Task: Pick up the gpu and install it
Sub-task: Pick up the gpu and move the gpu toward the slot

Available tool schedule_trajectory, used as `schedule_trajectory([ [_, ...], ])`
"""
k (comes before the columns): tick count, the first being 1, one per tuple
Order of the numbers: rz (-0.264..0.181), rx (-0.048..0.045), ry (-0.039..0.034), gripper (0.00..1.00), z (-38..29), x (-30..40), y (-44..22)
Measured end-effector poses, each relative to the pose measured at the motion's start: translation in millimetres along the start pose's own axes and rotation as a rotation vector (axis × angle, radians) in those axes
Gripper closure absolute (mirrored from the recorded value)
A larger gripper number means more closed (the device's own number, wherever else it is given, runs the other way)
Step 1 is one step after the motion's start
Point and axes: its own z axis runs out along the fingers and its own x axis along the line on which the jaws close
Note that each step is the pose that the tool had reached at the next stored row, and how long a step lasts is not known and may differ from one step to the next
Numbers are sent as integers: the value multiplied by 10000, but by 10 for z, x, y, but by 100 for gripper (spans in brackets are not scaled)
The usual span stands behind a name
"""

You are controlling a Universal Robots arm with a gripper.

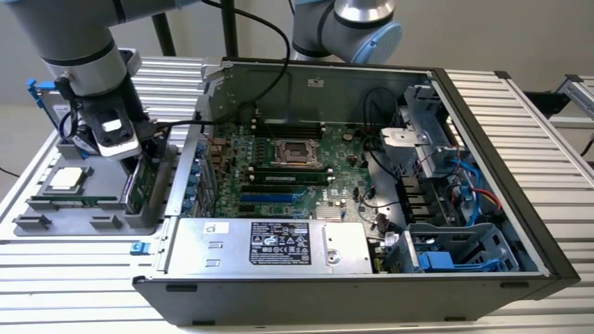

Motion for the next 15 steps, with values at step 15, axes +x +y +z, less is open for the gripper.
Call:
schedule_trajectory([
  [15,-1,0,11,0,15,6,-1],
])
